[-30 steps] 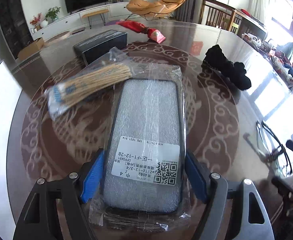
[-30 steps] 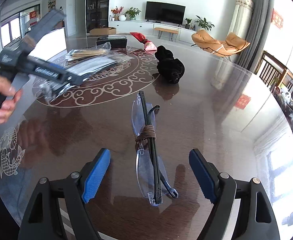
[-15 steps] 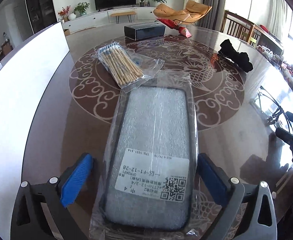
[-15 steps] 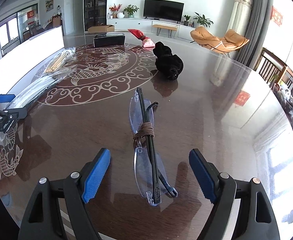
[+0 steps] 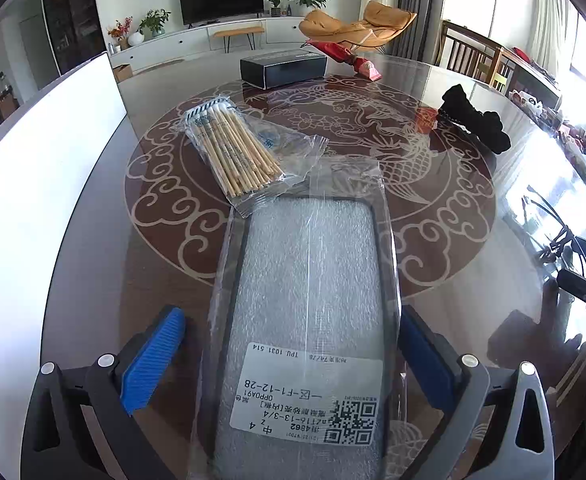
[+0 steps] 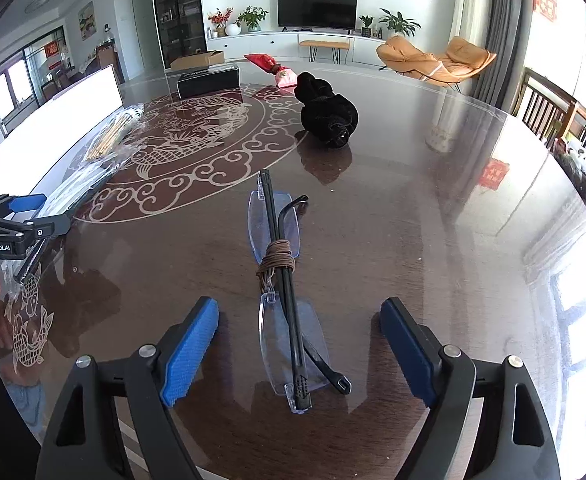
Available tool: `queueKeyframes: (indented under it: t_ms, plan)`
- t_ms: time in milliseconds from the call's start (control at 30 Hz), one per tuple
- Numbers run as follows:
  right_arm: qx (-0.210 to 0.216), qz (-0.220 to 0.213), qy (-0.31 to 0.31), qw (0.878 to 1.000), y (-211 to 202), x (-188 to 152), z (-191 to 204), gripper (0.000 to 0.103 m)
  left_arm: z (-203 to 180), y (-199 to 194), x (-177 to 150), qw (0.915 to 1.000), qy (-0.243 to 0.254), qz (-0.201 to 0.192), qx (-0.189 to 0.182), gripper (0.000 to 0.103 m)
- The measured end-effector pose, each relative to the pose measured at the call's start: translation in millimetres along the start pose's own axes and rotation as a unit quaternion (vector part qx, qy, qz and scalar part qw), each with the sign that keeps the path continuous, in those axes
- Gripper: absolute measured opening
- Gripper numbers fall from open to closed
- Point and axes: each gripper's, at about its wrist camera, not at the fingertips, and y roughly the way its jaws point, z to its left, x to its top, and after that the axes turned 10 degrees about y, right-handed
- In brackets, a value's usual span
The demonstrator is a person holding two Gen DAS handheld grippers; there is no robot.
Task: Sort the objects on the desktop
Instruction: 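Lift the bagged phone case with the left tool while the right tool holds the glasses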
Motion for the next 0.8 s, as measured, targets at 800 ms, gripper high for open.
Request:
queueKeyframes:
  t_ms: [800]
  plan:
    - [-0.005, 0.007, 0.002, 1.000, 3.4, 1.2, -0.6, 0.093, 3.3, 3.8, 4.7, 0.9993, 0.028, -0.019, -0.019, 0.103]
